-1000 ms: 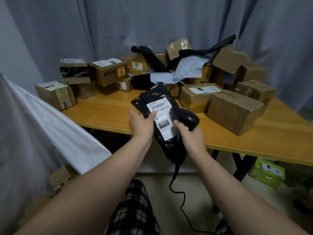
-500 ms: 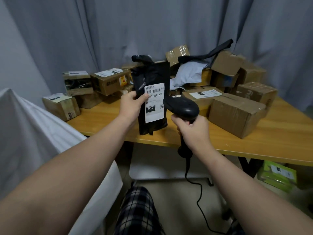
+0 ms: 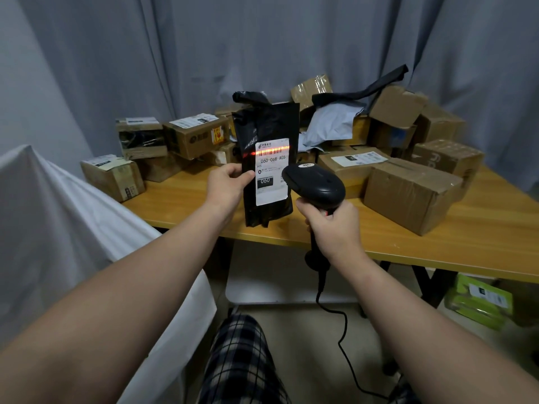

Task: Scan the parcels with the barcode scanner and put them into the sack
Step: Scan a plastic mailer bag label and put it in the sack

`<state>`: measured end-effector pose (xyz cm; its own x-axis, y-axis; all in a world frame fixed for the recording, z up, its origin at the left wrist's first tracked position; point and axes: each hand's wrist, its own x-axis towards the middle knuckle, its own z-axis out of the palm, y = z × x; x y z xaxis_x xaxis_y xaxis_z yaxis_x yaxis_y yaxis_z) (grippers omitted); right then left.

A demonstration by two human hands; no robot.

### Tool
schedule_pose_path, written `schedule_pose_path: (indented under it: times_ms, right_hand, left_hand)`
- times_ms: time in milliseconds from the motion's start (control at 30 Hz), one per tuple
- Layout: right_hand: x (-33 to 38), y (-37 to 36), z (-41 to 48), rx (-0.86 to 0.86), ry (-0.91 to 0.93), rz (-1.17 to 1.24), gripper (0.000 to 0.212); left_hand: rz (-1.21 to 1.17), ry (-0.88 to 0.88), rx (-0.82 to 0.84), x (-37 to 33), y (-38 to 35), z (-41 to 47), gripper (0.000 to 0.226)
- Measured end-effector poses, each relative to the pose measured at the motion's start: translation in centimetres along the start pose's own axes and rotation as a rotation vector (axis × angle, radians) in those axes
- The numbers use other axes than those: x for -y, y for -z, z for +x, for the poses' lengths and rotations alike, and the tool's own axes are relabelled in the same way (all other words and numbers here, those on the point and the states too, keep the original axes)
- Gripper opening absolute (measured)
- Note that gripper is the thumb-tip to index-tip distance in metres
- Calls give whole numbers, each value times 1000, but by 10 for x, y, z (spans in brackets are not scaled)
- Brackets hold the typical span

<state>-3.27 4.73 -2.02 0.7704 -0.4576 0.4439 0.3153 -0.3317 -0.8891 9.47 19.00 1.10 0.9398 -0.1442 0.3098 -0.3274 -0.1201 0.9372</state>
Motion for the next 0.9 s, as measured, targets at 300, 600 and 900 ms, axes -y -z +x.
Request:
schedule_pose_path:
  times_ms: [300, 600, 900]
  right_hand:
    - [2, 3, -8, -16, 2, 6, 13]
    - [-4, 2, -34, -34, 45, 138, 20]
    - [0, 1, -25, 14, 72, 85, 27]
  left_hand:
    - [47, -4, -55, 5, -2, 3, 25]
    - [44, 11, -66, 14, -5, -1, 8]
    - [157, -26, 31, 19, -6, -7, 22]
